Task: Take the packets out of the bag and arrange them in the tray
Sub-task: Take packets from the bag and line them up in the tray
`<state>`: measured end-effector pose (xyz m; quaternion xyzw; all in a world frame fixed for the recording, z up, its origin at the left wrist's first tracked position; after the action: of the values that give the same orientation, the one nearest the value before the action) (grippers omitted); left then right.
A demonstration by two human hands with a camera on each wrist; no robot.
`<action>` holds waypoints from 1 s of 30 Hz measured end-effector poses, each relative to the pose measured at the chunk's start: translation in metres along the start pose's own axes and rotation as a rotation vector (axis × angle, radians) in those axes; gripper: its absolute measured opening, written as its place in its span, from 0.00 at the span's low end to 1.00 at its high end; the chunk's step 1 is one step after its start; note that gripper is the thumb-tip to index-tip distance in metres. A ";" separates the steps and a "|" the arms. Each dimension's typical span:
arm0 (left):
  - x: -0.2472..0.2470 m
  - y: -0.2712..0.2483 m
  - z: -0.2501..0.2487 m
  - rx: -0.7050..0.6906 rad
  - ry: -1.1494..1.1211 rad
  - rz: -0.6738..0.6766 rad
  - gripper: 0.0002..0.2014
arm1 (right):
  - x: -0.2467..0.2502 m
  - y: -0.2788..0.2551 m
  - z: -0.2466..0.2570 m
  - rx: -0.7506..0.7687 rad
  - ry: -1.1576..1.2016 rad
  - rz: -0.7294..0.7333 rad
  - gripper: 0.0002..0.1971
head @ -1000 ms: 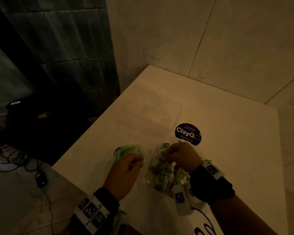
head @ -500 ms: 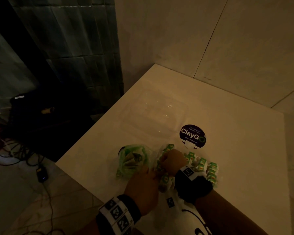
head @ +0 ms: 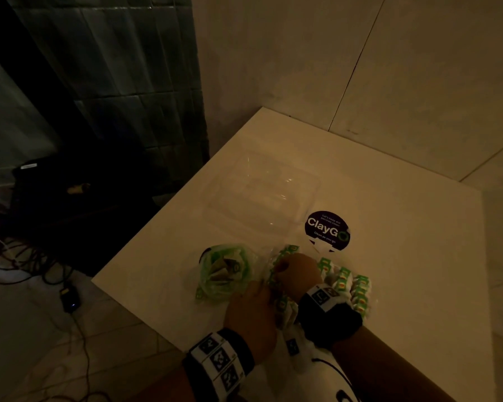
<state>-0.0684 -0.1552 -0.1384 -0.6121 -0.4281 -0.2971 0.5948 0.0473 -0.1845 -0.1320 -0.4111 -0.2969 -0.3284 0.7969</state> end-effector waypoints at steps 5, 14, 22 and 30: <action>0.046 -0.022 0.013 -0.023 -0.042 -0.302 0.18 | 0.017 -0.006 0.012 0.103 0.058 -0.118 0.07; 0.064 -0.028 0.130 0.351 -0.139 -0.527 0.11 | -0.021 -0.008 0.088 0.262 -0.311 0.071 0.14; 0.046 0.008 0.132 0.312 -0.204 -0.281 0.18 | -0.045 0.003 0.099 0.244 -0.412 0.098 0.13; 0.047 0.016 0.136 0.337 -0.135 -0.224 0.14 | -0.050 0.009 0.105 0.265 -0.405 0.136 0.12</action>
<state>-0.0523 -0.0122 -0.1205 -0.4711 -0.5760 -0.2440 0.6219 0.0027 -0.0776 -0.1221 -0.3796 -0.4627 -0.1432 0.7882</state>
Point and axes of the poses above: each hand's wrist, its own y-axis towards the middle knuckle, its own x-axis out of the back of the hand, z = x × y, the point moved 10 cm from there along y, towards the middle knuckle, and after that the axes turned 4 degrees about y, right-handed, at the moved point
